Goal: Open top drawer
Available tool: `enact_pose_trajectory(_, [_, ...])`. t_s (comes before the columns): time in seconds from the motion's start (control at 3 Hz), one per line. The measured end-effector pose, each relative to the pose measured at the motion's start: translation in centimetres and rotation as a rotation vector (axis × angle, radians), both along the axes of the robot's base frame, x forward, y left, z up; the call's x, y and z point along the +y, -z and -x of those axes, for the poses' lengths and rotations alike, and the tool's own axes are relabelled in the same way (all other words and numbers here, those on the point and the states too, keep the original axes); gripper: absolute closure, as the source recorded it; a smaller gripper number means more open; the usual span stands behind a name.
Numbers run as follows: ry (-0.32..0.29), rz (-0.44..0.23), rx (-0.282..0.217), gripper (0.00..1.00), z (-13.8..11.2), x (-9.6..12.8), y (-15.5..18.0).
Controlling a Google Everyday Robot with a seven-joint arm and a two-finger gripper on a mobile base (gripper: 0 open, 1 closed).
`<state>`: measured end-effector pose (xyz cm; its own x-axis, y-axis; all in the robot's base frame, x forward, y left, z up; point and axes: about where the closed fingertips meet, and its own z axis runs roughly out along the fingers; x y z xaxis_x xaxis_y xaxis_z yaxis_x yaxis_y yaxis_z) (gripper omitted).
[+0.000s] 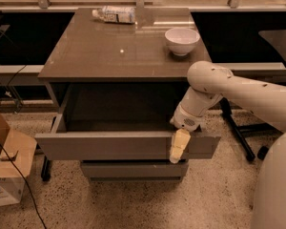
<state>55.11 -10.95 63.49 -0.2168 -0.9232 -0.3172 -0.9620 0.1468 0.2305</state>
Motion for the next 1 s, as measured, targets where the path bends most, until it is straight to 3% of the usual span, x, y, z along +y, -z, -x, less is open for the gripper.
enact_pose_trajectory(0.33, [-0.033, 0.034, 0.003, 0.0, 0.4, 0.1, -0.2])
enact_pose_trajectory(0.67, [0.01, 0.056, 0.039, 0.0, 3.4, -1.1, -0.3])
enact_pose_trajectory(1.0, [0.032, 0.059, 0.06, 0.0, 4.6, -1.5, -0.2])
